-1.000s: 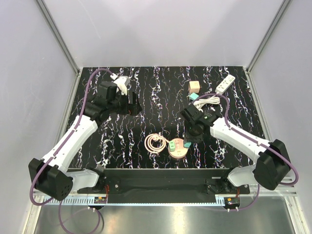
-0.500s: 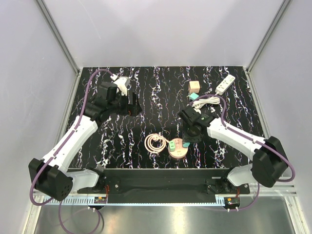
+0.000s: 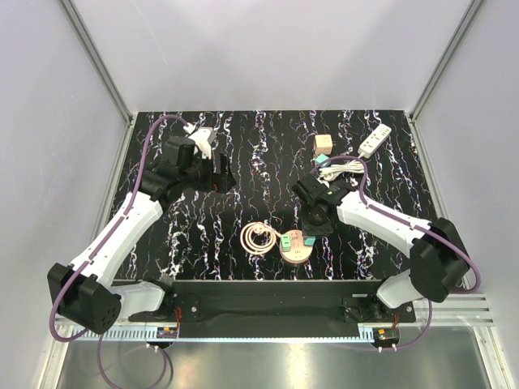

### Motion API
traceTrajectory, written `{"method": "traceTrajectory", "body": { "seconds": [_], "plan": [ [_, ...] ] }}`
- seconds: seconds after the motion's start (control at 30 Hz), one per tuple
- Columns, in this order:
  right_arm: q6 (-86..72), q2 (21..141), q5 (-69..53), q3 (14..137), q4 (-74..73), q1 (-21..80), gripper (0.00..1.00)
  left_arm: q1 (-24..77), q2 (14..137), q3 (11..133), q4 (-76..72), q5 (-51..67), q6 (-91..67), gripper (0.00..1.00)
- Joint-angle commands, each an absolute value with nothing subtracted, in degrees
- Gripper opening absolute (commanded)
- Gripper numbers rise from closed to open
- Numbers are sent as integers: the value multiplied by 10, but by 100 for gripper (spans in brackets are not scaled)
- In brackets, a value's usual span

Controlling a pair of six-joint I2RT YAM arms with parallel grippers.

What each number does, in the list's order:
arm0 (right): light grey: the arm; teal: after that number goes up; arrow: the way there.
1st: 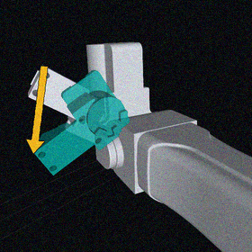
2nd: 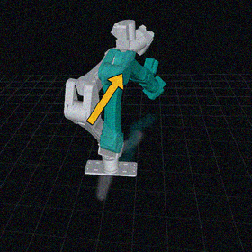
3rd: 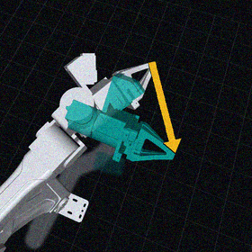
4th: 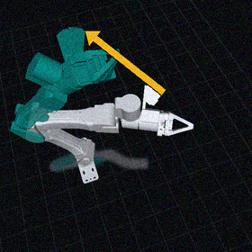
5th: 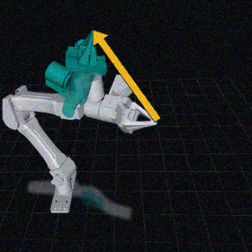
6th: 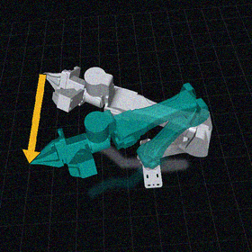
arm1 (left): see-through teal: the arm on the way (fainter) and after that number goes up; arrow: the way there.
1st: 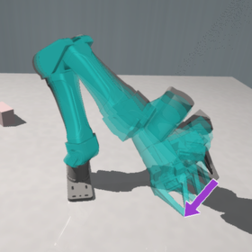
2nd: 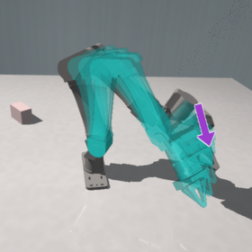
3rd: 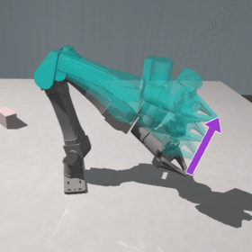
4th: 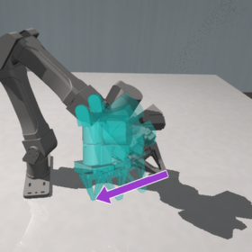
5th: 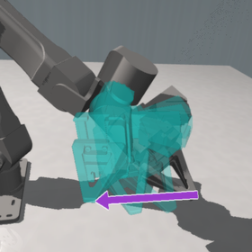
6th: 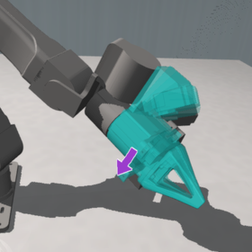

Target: Insert the plug

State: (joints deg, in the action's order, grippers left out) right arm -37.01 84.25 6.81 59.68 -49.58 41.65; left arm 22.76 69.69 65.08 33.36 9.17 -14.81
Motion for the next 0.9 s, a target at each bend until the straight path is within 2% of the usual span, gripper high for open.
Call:
{"method": "traceTrajectory", "body": {
  "seconds": [0.0,0.53,0.87],
  "plan": [
    [-358,867,83,608,-507,422,0,224,680,651,315,82,-142,99],
    [-388,902,104,551,-440,465,0,217,683,650,314,83,-145,99],
    [-480,877,202,496,-420,514,0,214,687,650,311,88,-149,99]
  ]
}}
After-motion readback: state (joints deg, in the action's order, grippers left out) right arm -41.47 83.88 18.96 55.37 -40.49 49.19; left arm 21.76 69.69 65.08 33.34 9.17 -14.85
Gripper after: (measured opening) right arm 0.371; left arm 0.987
